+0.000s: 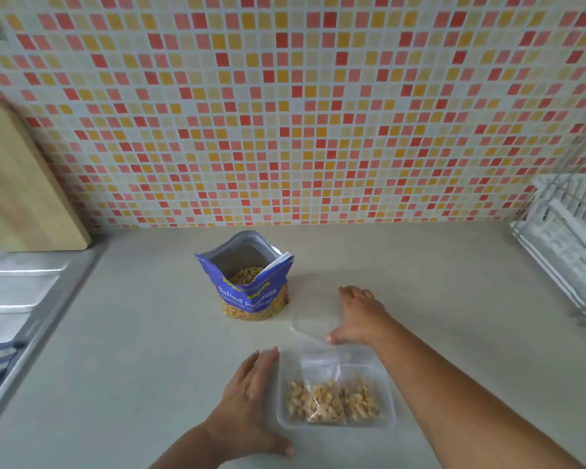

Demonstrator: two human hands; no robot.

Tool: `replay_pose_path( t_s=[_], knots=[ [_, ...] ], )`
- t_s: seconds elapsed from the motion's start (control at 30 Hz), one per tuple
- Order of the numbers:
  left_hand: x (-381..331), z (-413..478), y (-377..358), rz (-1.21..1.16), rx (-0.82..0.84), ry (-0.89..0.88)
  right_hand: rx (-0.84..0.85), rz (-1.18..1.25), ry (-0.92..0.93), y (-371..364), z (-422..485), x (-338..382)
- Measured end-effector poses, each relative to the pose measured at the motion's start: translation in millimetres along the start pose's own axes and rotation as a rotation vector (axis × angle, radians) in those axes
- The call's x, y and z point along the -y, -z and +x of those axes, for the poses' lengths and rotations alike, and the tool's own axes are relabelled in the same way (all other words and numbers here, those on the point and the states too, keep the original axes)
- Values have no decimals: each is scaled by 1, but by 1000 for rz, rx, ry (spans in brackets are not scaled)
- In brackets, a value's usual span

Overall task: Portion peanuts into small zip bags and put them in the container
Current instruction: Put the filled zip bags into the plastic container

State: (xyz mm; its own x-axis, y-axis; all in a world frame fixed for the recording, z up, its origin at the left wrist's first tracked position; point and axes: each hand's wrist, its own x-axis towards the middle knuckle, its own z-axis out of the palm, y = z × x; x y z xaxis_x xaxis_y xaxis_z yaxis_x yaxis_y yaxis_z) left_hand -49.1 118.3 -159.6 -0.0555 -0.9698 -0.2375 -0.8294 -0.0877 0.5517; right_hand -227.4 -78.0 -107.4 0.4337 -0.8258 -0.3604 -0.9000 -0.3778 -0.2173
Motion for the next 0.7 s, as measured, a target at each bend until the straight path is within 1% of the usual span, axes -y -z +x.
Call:
replay_pose_path(
  t_s=[0.07, 0.23, 0.4, 0.47, 0.53, 0.6, 0.67, 0.7],
  knots=[
    [-5, 5, -3, 24, -42, 21, 28, -49, -8, -4, 8, -1],
    [-14, 13, -10, 37, -150, 27, 10, -102, -2, -6, 18, -1],
    [-17, 14, -9, 67, -134, 73, -36, 125, -38, -5, 22, -3],
    [-18, 14, -8, 66, -120, 78, -151, 241, -3, -2, 22, -2],
    [-18, 13, -7, 80, -113, 77, -331, 369, 18, 8, 19, -3],
    [-17, 13, -7, 59, -125, 72, -467, 478, -20, 26, 13, -6],
    [-16, 13, -7, 43, -120, 72, -511, 565, -83, 46, 5, -12],
    [-16, 12, -7, 43, -116, 73, -484, 594, -94, 53, -1, -14]
  ],
)
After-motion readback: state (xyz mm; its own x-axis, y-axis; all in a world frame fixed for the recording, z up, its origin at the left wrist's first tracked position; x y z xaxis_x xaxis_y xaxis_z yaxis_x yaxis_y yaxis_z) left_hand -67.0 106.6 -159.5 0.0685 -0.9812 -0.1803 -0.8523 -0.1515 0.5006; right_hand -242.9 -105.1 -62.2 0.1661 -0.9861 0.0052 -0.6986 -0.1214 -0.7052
